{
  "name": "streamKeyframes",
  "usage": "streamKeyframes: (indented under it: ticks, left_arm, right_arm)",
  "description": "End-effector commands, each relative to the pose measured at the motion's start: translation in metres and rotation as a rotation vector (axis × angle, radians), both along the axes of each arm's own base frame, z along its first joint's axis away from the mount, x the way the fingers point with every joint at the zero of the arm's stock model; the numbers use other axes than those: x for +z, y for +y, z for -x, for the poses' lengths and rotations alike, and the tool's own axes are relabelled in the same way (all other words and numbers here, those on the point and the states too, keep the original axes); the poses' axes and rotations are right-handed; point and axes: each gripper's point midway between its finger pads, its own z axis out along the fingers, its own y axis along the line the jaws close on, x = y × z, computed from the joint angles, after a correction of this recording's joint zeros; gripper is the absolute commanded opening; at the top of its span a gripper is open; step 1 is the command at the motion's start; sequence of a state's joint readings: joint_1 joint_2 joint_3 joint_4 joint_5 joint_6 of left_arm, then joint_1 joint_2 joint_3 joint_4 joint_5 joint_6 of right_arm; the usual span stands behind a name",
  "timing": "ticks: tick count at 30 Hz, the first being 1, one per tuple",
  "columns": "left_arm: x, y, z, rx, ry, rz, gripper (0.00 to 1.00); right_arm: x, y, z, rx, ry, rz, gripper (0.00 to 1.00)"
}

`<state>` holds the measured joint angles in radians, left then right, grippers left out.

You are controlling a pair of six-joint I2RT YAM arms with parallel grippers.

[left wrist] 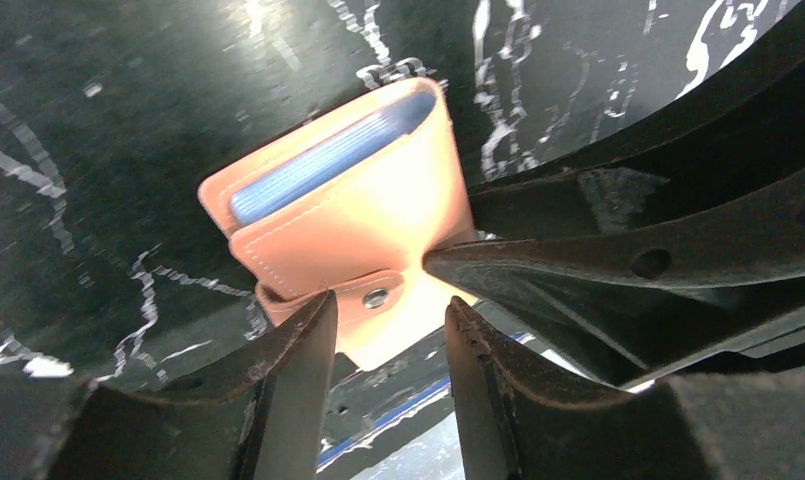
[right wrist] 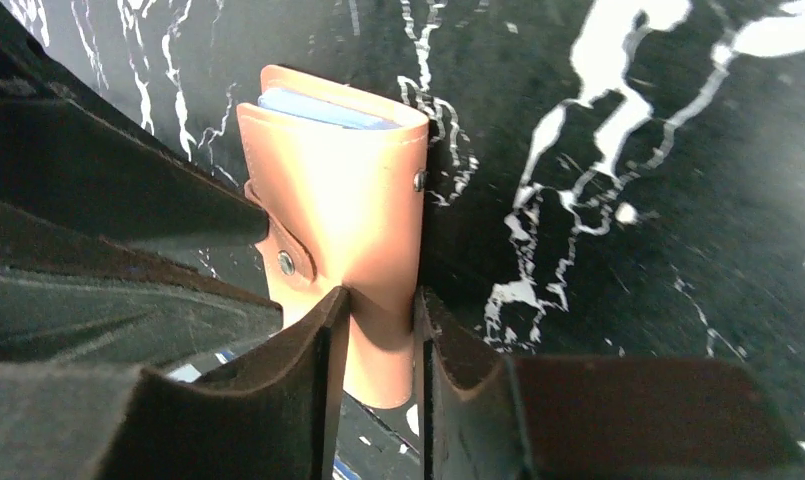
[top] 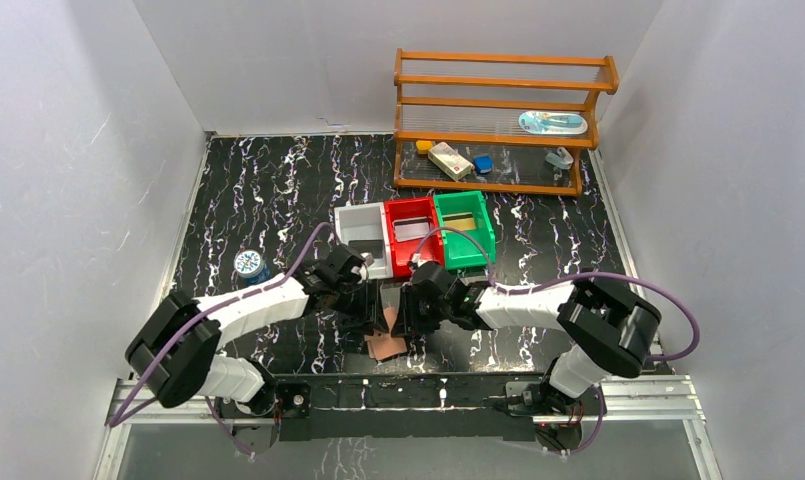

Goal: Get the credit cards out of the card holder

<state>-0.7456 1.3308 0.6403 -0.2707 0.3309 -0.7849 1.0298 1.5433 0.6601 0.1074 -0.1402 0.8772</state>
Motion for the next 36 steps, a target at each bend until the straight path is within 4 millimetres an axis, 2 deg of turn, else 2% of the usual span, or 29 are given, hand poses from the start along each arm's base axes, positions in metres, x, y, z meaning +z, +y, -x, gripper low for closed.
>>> streamKeyframes:
  ticks: [1,7,11,15,23,29,36]
  left_arm:
    - [0.012,-0.034,-0.015,-0.041,-0.035,0.091,0.42]
    - [0.022,-0.059,-0.034,-0.067,-0.067,0.135,0.42]
    - [0.017,-0.047,-0.042,-0.038,-0.081,0.03,0.43]
    - [0.019,-0.032,-0.043,-0.01,-0.105,-0.034,0.45]
    - [0.023,-0.026,-0.04,-0.021,-0.108,-0.062,0.45]
    - [0.027,-0.037,-0.04,-0.06,-0.086,-0.034,0.46]
    - [0.021,-0.045,-0.033,-0.099,-0.048,-0.031,0.5]
  right_arm:
    - [0.017,-0.008,-0.021,-0.13,-0.049,-0.002,0.33]
    - [0.026,-0.028,-0.031,-0.226,-0.068,-0.021,0.24]
    - [0.035,-0.036,-0.037,-0.268,-0.079,-0.053,0.19]
    - [0.048,-0.034,-0.04,-0.267,-0.096,-0.087,0.16]
    - [0.057,-0.028,-0.041,-0.256,-0.098,-0.11,0.15]
    - [0.059,-0.024,-0.041,-0.242,-0.093,-0.116,0.15]
    - [0.063,-0.022,-0.041,-0.24,-0.094,-0.137,0.15]
